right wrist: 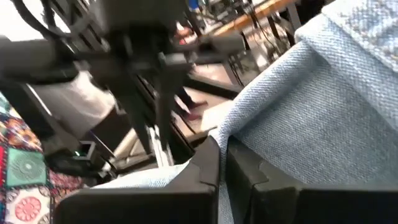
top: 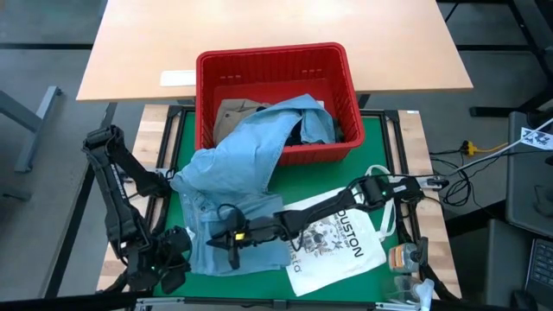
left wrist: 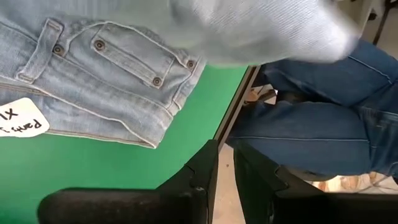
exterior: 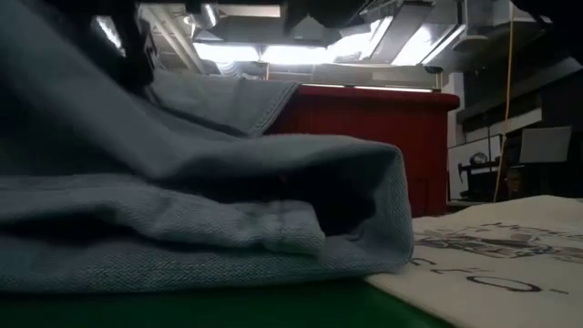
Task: Fold Laundry from Bin
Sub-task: Fold the blue jeans
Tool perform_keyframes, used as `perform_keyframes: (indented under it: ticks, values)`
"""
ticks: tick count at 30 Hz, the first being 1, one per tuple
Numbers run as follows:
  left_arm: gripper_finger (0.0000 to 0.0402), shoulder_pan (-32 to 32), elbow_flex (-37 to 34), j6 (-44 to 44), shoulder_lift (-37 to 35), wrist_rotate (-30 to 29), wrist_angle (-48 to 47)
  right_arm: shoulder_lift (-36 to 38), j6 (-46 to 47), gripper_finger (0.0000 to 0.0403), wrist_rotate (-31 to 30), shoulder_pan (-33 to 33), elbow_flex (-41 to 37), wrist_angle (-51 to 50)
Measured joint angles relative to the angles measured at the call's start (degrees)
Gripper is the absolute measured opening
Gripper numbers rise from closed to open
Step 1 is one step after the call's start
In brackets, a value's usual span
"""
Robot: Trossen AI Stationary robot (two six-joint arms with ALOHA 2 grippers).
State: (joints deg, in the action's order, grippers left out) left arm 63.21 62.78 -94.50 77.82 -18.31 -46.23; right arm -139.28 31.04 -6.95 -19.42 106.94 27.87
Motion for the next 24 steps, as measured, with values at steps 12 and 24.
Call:
perform_keyframes:
  ticks: [12,24]
  values:
    - [0.0050,0.12,0.00,0.01,0.00,-0.26,0.40,-0.61,0.08,0.0012,-2.56,0.07,0.00,-2.37]
    - [0.0058,0.10,0.00,-4.88,0.02,-0.05,0.43,-0.59,0.14,0.0119,-1.50,0.07,0.00,-2.20]
